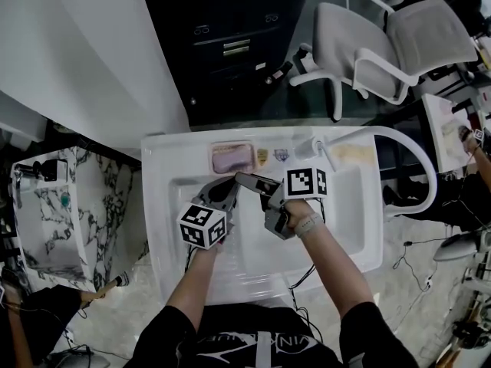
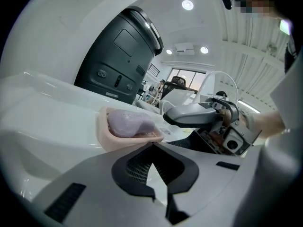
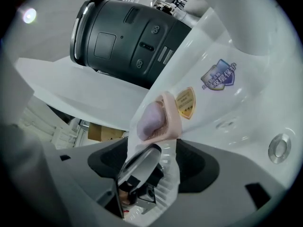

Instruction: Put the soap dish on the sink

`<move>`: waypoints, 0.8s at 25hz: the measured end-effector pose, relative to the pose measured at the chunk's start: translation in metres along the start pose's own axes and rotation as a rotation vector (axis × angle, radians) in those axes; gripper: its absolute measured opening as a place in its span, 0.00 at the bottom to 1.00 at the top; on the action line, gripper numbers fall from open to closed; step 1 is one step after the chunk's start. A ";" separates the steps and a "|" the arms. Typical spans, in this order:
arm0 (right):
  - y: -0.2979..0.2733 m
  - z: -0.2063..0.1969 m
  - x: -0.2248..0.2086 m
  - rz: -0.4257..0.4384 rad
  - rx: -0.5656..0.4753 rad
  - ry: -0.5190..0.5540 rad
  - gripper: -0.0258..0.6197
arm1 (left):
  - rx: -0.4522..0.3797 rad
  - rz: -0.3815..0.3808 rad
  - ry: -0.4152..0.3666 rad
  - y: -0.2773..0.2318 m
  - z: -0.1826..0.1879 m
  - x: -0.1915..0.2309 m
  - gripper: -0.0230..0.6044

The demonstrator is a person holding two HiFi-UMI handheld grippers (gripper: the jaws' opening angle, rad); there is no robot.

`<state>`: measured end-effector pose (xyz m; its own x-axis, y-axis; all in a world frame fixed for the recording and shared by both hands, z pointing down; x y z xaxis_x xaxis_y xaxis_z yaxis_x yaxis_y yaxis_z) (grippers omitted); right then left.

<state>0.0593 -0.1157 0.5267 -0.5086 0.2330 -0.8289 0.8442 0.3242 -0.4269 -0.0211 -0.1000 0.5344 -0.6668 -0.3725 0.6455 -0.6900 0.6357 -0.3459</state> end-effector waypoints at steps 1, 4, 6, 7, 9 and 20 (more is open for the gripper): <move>0.001 -0.002 0.000 0.004 0.001 0.002 0.50 | 0.001 0.000 -0.002 0.000 0.000 0.000 0.06; 0.003 -0.003 0.001 0.008 -0.009 0.003 0.50 | 0.002 0.001 -0.006 0.000 0.001 -0.001 0.06; 0.005 -0.004 0.000 0.011 -0.019 -0.002 0.50 | 0.002 0.002 -0.007 0.000 0.000 -0.001 0.06; 0.006 -0.005 -0.001 0.012 -0.023 -0.002 0.50 | 0.004 0.003 -0.009 0.000 0.000 -0.002 0.06; 0.006 -0.006 -0.003 0.013 -0.028 0.004 0.50 | 0.006 0.004 -0.015 0.000 -0.001 -0.002 0.06; 0.007 -0.013 -0.007 0.006 -0.033 0.017 0.50 | 0.024 0.020 -0.013 0.002 -0.002 -0.002 0.06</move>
<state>0.0666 -0.1034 0.5343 -0.5067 0.2500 -0.8251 0.8413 0.3525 -0.4098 -0.0207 -0.0964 0.5341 -0.6840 -0.3689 0.6293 -0.6829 0.6271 -0.3747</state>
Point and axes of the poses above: the fingertips, and each gripper's own axes: y backward along the fingers, x to its left, z out of its top, the point moved 4 cm from there along y, backward along the fingers, and after that the axes turned 14 degrees about y, right-handed, at the moved point
